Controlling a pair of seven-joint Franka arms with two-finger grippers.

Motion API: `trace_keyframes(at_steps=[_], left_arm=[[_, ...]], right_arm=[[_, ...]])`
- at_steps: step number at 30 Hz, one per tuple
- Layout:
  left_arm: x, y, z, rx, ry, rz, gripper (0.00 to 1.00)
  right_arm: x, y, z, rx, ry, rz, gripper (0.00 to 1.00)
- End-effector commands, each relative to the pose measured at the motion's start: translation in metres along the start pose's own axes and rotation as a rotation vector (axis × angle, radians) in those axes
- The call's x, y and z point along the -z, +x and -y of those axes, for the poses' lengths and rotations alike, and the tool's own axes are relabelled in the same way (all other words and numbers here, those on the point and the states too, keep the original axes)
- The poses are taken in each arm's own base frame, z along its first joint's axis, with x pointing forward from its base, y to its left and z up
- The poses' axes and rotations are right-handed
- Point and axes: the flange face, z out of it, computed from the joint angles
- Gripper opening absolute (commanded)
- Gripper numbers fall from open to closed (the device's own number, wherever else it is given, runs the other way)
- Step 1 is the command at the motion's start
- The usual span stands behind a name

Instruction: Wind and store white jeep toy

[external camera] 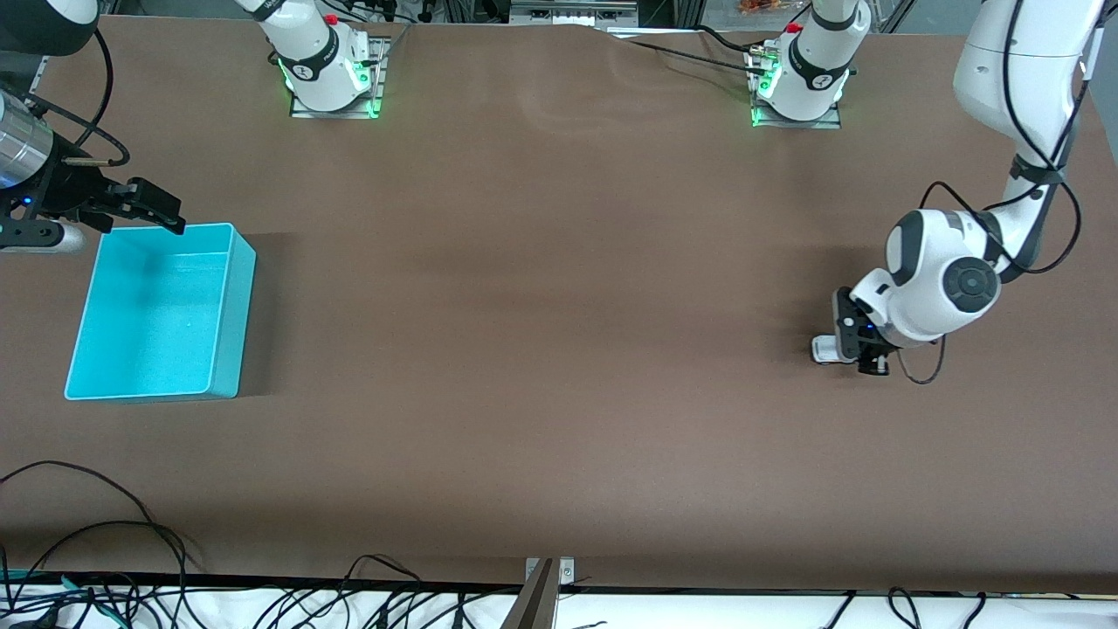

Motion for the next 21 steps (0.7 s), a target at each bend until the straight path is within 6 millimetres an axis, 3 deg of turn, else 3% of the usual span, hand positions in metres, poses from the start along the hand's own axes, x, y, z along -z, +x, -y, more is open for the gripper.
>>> trace_keyframes(at_steps=[1,3,15,21], left_arm=[[-0.033,-0.051,-0.006,-0.041,-0.049,0.001,0.04],[-0.032,-0.058,-0.007,-0.038,-0.047,0.002,0.04],[-0.037,-0.149,-0.028,-0.029,-0.048,-0.006,0.04],[-0.042,-0.164,-0.034,-0.04,-0.054,-0.01,0.04]], right_arm=[[0.005,0.001,0.0,0.01,0.016,0.004,1.0],[0.005,0.001,0.0,0.01,0.016,0.004,1.0],[0.005,0.001,0.0,0.01,0.016,0.004,1.0],[0.005,0.001,0.0,0.01,0.016,0.004,1.0]])
